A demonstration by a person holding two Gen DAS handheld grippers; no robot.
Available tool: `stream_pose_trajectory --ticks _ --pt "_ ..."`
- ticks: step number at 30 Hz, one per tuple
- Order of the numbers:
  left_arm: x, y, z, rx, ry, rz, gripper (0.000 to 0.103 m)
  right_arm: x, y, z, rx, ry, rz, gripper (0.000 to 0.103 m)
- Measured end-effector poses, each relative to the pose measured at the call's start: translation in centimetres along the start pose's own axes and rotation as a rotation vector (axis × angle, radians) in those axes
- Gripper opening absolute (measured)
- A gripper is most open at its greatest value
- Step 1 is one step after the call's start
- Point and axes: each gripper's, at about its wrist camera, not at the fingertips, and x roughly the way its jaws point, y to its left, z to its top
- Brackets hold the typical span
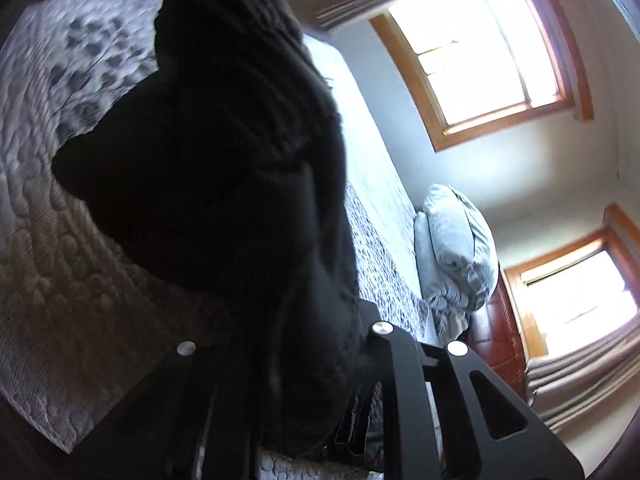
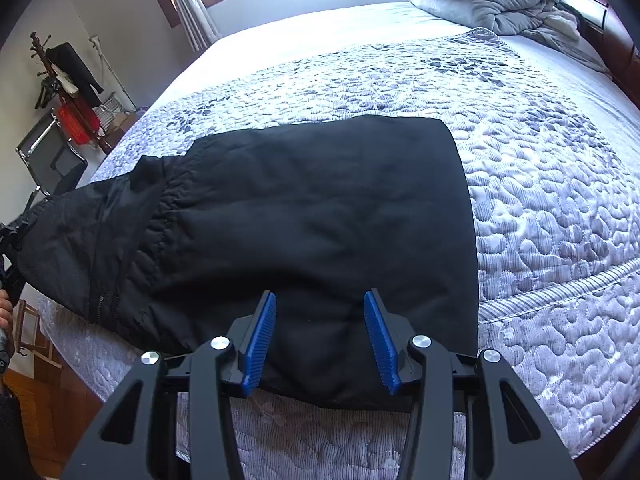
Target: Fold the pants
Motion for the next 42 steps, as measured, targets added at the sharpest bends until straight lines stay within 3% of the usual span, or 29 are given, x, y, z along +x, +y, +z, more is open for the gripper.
stream_pose_trajectory --ticks 8,19,28,42 --pt "-0.5 -6.7 -3.8 0.25 0.032 0.024 0.021 0.1 -0.4 -0.1 0.022 -0.003 0.022 0.047" --pt "0.0 -12.3 -10.0 0.472 0.087 0.058 0.026 -0.1 -1.4 -0.3 0.078 -0.018 0.075 0.047" --pt "1.2 -14.6 -15.2 0.642 0.154 0.118 0.03 -0.3 -2.2 -0.4 0.128 -0.031 0.115 0.047" --pt "3.2 -15.8 -20.0 0.772 0.248 0.168 0.036 -0.7 -3.1 -0.5 0.165 -0.045 0.132 0.047"
